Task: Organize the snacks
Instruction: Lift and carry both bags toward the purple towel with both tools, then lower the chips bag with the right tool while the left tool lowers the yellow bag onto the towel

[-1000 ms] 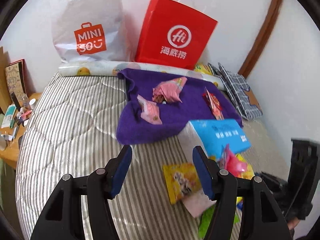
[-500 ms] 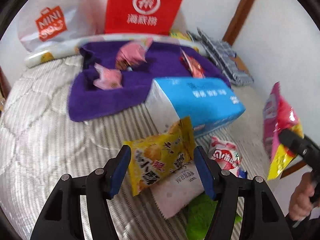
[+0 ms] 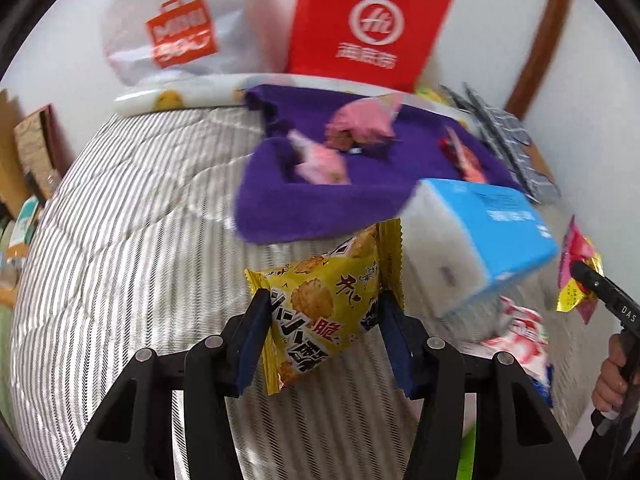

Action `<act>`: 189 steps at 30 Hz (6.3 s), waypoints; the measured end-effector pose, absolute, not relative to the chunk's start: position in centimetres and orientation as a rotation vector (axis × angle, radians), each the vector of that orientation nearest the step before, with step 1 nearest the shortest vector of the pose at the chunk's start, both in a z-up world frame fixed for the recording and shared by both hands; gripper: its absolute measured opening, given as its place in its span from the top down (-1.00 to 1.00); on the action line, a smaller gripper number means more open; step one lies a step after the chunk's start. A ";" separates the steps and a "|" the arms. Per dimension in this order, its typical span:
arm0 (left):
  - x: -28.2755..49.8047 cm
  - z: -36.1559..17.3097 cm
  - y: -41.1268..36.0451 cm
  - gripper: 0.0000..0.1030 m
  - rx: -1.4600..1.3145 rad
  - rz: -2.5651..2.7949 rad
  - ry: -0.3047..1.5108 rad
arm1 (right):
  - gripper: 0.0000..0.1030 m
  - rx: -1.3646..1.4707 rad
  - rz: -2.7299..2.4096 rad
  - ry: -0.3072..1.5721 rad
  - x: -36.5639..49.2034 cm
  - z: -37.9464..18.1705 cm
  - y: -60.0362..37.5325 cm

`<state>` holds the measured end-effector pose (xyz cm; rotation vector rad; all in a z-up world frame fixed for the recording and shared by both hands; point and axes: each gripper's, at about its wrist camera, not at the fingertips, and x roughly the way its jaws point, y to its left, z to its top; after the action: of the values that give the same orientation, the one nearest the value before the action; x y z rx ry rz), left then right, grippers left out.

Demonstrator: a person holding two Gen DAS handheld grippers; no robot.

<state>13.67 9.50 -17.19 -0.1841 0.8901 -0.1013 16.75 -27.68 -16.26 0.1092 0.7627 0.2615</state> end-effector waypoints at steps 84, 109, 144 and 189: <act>10.7 -10.6 9.1 -0.06 -0.179 -0.149 0.767 | -0.10 0.131 0.332 0.686 17.2 -11.7 -26.6; 19.2 -2.8 6.8 -0.06 -0.207 -0.130 0.693 | -0.10 0.042 0.371 0.524 22.7 -3.8 -21.2; 30.3 -6.7 7.4 -0.06 -0.192 -0.060 0.782 | -0.10 0.072 0.416 0.625 32.6 -10.8 -19.0; 32.2 -9.6 8.9 -0.06 -0.270 -0.064 0.895 | -0.10 0.084 0.395 0.683 33.9 -11.6 -19.8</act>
<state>32.20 8.89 -9.61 -0.2699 0.8952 -0.0637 33.90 -19.79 -11.60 0.0842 0.6827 0.3951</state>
